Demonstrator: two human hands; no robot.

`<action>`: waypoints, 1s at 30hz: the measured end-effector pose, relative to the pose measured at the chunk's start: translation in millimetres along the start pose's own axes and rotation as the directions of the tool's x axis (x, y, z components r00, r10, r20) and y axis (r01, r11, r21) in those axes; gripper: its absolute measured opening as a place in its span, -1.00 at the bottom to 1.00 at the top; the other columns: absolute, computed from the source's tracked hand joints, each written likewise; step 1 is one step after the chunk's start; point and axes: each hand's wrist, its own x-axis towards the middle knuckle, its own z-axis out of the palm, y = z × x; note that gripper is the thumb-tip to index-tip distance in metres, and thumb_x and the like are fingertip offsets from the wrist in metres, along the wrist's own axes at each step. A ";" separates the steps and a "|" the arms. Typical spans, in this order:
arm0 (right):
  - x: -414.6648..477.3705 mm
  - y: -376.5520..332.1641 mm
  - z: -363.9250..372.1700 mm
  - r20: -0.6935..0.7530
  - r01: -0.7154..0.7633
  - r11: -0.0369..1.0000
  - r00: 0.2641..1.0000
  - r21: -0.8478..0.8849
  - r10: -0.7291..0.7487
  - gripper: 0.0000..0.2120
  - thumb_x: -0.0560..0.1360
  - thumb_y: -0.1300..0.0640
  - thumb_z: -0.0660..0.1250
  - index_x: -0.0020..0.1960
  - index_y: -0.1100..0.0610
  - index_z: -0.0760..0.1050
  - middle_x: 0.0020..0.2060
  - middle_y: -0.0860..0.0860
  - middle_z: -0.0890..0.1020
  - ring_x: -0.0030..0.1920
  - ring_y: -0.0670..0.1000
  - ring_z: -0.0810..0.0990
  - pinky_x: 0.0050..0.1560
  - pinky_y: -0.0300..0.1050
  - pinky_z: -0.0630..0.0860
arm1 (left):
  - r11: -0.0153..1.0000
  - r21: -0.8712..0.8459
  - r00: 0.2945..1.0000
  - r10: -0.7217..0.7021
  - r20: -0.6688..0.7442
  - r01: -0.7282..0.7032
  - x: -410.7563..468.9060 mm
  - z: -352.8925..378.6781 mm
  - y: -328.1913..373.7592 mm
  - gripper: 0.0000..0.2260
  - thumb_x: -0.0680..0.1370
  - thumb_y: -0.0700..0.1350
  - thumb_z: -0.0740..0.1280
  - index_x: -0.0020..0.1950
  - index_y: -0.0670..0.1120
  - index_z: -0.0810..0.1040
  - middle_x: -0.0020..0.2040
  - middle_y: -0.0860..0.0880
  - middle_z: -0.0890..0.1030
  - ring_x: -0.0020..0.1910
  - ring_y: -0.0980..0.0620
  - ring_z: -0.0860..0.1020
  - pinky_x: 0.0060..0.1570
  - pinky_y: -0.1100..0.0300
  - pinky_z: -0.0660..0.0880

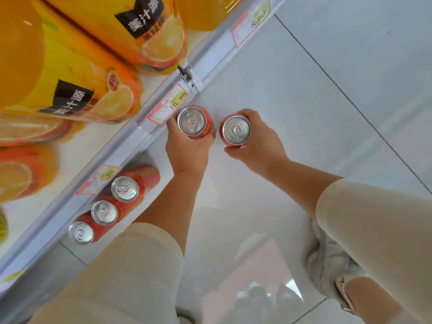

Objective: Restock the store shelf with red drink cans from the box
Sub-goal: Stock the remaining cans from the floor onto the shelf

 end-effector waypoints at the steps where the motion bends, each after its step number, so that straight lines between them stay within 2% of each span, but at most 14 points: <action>1: -6.3 -4.3 -5.0 -0.001 -0.031 1.000 1.000 -0.004 0.031 -0.37 0.30 0.07 0.51 0.28 -0.09 0.30 0.02 -0.18 0.56 0.02 -0.01 0.56 0.01 -0.04 0.53 | 1.000 -0.001 1.000 0.005 0.026 -0.005 -7.0 -5.9 5.4 -0.32 0.27 0.06 0.63 0.30 0.01 0.42 0.16 0.08 0.64 0.16 0.05 0.59 0.24 0.11 0.48; 4: -47.1 -21.3 -30.8 -0.012 -0.096 0.995 0.995 -0.004 0.096 -0.42 0.31 0.00 0.50 0.24 -0.11 0.31 -0.06 -0.20 0.57 -0.03 -0.01 0.58 -0.04 -0.07 0.54 | 1.000 -0.028 0.988 0.015 0.151 -0.011 -38.5 -34.1 24.0 -0.41 0.25 0.08 0.63 0.19 0.04 0.46 0.04 0.10 0.67 0.05 0.10 0.63 0.11 0.14 0.53; 7: -110.8 -55.1 -70.9 -0.030 -0.140 0.990 0.990 0.000 0.140 -0.44 0.31 -0.05 0.51 0.22 -0.15 0.32 -0.06 -0.20 0.60 -0.02 -0.01 0.59 -0.02 -0.08 0.54 | 0.999 -0.041 0.950 0.019 0.312 -0.006 -79.0 -82.8 57.4 -0.40 0.28 0.13 0.62 0.17 -0.14 0.54 0.03 0.02 0.69 0.04 0.00 0.66 0.06 0.00 0.58; 9: -155.7 -85.8 -104.9 -0.037 -0.140 0.990 0.990 -0.005 0.140 -0.44 0.31 -0.08 0.51 0.21 -0.16 0.33 -0.05 -0.20 0.60 0.01 0.00 0.59 0.02 -0.07 0.53 | 0.998 -0.054 0.943 0.010 0.333 0.008 -109.3 -126.2 98.0 -0.40 0.26 0.14 0.63 0.17 -0.09 0.55 0.01 0.04 0.69 0.01 0.01 0.66 0.02 -0.02 0.60; 11: -198.9 -124.3 -141.6 -0.052 -0.117 0.993 0.992 0.008 0.118 -0.45 0.31 -0.08 0.52 0.21 -0.16 0.34 -0.02 -0.20 0.60 0.04 -0.01 0.58 0.07 -0.09 0.51 | 0.998 -0.066 0.955 0.022 0.294 -0.003 -144.2 -174.2 151.4 -0.43 0.22 0.10 0.63 0.13 0.02 0.52 -0.01 0.07 0.68 0.00 0.04 0.66 0.02 0.00 0.59; 13: -240.2 -169.3 -178.4 -0.074 -0.057 0.998 0.995 0.040 0.060 -0.46 0.30 -0.06 0.53 0.20 -0.13 0.37 0.02 -0.17 0.59 0.06 -0.02 0.57 0.08 -0.10 0.49 | 0.994 -0.108 0.960 0.063 0.271 -0.034 -175.9 -225.5 208.1 -0.45 0.21 0.06 0.64 0.10 0.04 0.50 -0.02 0.07 0.67 -0.01 0.06 0.65 0.03 0.01 0.58; 17: -320.7 -269.0 -254.4 -0.128 0.093 0.994 0.988 0.061 -0.085 -0.46 0.26 -0.05 0.56 0.15 -0.16 0.40 0.01 -0.21 0.57 0.03 -0.11 0.56 -0.07 -0.30 0.42 | 0.986 -0.141 0.964 0.120 0.236 -0.088 -214.4 -323.5 306.6 -0.50 0.21 -0.01 0.63 0.07 -0.01 0.53 -0.06 0.03 0.66 -0.07 0.01 0.64 -0.05 -0.04 0.58; 19: -364.3 -324.2 -290.6 -0.150 0.181 0.981 0.974 0.066 -0.169 -0.46 0.23 -0.06 0.58 0.10 -0.23 0.39 -0.01 -0.25 0.58 -0.01 -0.19 0.55 -0.11 -0.41 0.38 | 0.976 -0.168 0.964 0.169 0.203 -0.136 -232.2 -374.8 350.0 -0.50 0.19 -0.02 0.62 0.06 -0.05 0.54 -0.10 -0.03 0.66 -0.15 -0.10 0.65 -0.16 -0.13 0.59; 20: -387.3 -351.1 -306.5 -0.168 0.233 0.970 0.961 0.072 -0.218 -0.45 0.22 -0.05 0.59 0.09 -0.24 0.39 -0.02 -0.26 0.58 -0.02 -0.23 0.55 -0.11 -0.47 0.37 | 0.972 -0.186 0.967 0.178 0.182 -0.144 -243.1 -401.7 371.5 -0.48 0.19 0.00 0.62 0.08 0.01 0.52 -0.13 -0.04 0.67 -0.21 -0.12 0.65 -0.26 -0.13 0.58; 22: -433.1 -402.1 -334.4 -0.185 0.330 0.940 0.933 0.086 -0.310 -0.46 0.20 -0.01 0.60 0.08 -0.21 0.43 -0.02 -0.25 0.60 -0.02 -0.28 0.56 -0.08 -0.48 0.38 | 0.963 -0.217 0.968 0.198 0.157 -0.162 -269.4 -455.9 414.0 -0.47 0.22 0.06 0.60 0.10 0.12 0.46 -0.20 -0.05 0.65 -0.33 -0.10 0.62 -0.45 0.05 0.48; 23: -456.5 -425.6 -345.7 -0.185 0.370 0.924 0.919 0.093 -0.349 -0.47 0.20 0.01 0.61 0.07 -0.19 0.45 -0.04 -0.25 0.61 -0.02 -0.29 0.56 -0.07 -0.44 0.40 | 0.950 -0.239 0.963 0.235 0.134 -0.199 -283.9 -482.4 432.4 -0.48 0.24 0.06 0.59 0.11 0.11 0.45 -0.21 -0.04 0.65 -0.34 -0.08 0.62 -0.46 0.09 0.46; 25: -502.5 -468.7 -363.8 -0.183 0.464 0.881 0.877 0.086 -0.444 -0.48 0.20 0.04 0.61 0.06 -0.19 0.46 -0.09 -0.29 0.61 -0.06 -0.32 0.56 -0.10 -0.43 0.41 | 0.888 -0.300 0.931 0.366 0.002 -0.348 -312.9 -536.6 462.3 -0.47 0.24 -0.01 0.60 0.13 0.10 0.47 -0.10 0.02 0.65 -0.17 0.02 0.66 -0.26 0.15 0.55; 27: -544.6 -506.8 -376.1 -0.181 0.566 0.822 0.816 0.061 -0.548 -0.47 0.20 0.06 0.62 0.05 -0.19 0.44 -0.11 -0.33 0.60 -0.09 -0.34 0.56 -0.15 -0.46 0.41 | 0.826 -0.311 0.880 0.461 -0.109 -0.471 -342.7 -591.2 488.5 -0.42 0.20 0.01 0.58 0.17 0.14 0.46 0.03 0.10 0.63 -0.01 0.16 0.62 -0.03 0.31 0.52; 30: -599.1 -554.7 -384.5 -0.176 0.683 0.729 0.724 0.050 -0.666 -0.45 0.21 0.10 0.62 0.08 -0.13 0.44 -0.13 -0.34 0.62 -0.12 -0.32 0.59 -0.15 -0.42 0.44 | 0.760 -0.297 0.816 0.535 -0.219 -0.578 -383.3 -663.1 510.4 -0.39 0.16 0.13 0.53 0.18 0.20 0.46 0.07 0.21 0.61 0.04 0.24 0.60 0.01 0.35 0.50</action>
